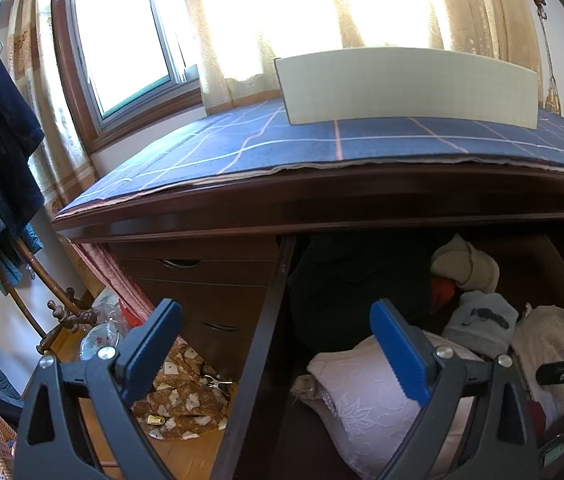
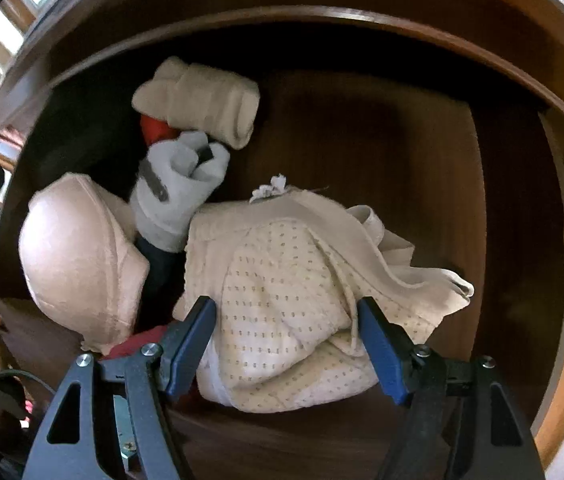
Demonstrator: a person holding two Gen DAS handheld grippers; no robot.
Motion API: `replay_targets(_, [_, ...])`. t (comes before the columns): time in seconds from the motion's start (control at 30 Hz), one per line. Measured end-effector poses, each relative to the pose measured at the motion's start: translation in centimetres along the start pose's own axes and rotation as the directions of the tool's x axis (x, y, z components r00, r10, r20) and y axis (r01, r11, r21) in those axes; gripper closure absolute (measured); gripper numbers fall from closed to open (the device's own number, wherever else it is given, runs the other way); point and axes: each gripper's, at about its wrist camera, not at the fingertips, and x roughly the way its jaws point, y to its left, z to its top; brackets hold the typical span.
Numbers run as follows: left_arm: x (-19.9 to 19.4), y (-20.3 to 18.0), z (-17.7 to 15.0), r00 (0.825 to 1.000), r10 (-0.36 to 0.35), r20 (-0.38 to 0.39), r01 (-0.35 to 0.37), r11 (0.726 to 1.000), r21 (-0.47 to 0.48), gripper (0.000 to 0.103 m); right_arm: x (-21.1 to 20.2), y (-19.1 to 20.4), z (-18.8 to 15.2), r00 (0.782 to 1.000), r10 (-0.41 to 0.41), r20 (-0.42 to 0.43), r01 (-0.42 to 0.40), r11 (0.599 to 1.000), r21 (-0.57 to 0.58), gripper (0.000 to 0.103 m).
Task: Take underwear out of drawer
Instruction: 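Lower the right tool into the drawer over the cream dotted garment, then close the right gripper on the cream dotted garment and lift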
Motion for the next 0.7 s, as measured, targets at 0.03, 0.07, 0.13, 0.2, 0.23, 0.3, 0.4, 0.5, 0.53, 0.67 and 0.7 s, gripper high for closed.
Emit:
replay_targets(0.03, [0.0,0.0,0.0,1.000,0.000,-0.001,0.000,1.000,0.001,0.006,0.3,0.1,0.2,1.000,-0.002,-0.015,0.002,1.000,-0.005,0.029])
replay_targets(0.07, [0.0,0.0,0.1,1.000,0.000,0.001,0.000,1.000,0.000,0.006,0.6,0.3,0.3,0.999,-0.004,-0.036,0.003,1.000,-0.014,0.029])
replay_targets(0.13, [0.0,0.0,0.0,1.000,-0.001,0.000,0.001,1.000,0.000,0.006,0.9,0.7,0.7,0.999,-0.005,-0.046,0.004,1.000,-0.027,0.029])
replay_targets(0.2, [0.0,0.0,0.0,1.000,0.000,0.001,0.000,1.000,0.001,0.006,1.1,0.8,0.8,0.999,0.005,-0.039,-0.006,1.000,-0.030,0.036])
replay_targets(0.23, [0.0,0.0,0.0,1.000,0.000,0.000,0.000,1.000,0.001,0.006,1.1,0.7,0.8,0.999,0.017,-0.035,-0.018,0.999,-0.028,0.038])
replay_targets(0.3, [0.0,0.0,0.1,1.000,0.000,0.001,0.000,1.000,0.001,0.006,1.1,0.6,0.7,0.999,0.026,-0.030,-0.027,0.999,-0.029,0.045])
replay_targets(0.4, [0.1,0.0,0.1,1.000,0.001,0.003,-0.001,1.000,0.001,0.006,0.8,1.0,0.1,1.000,0.025,0.002,-0.025,0.998,-0.058,0.052])
replay_targets(0.5, [0.1,0.0,0.1,1.000,0.000,0.002,0.000,1.000,0.001,0.006,0.1,0.5,-0.4,0.997,0.054,0.055,-0.053,0.998,-0.020,0.060])
replay_targets(0.53, [0.1,0.0,0.0,1.000,0.001,0.003,-0.001,1.000,0.001,0.006,-0.2,0.1,-0.5,0.995,0.071,0.075,-0.071,0.997,-0.001,0.062])
replay_targets(0.67, [0.0,0.0,0.0,1.000,0.002,0.006,-0.002,1.000,0.005,0.006,-1.5,-0.8,-1.6,0.981,0.126,0.147,-0.132,0.991,0.032,0.065])
replay_targets(0.7, [0.1,0.0,0.0,1.000,0.003,0.006,-0.003,1.000,0.005,0.006,-2.0,-1.1,-2.2,0.976,0.142,0.167,-0.151,0.988,0.040,0.065])
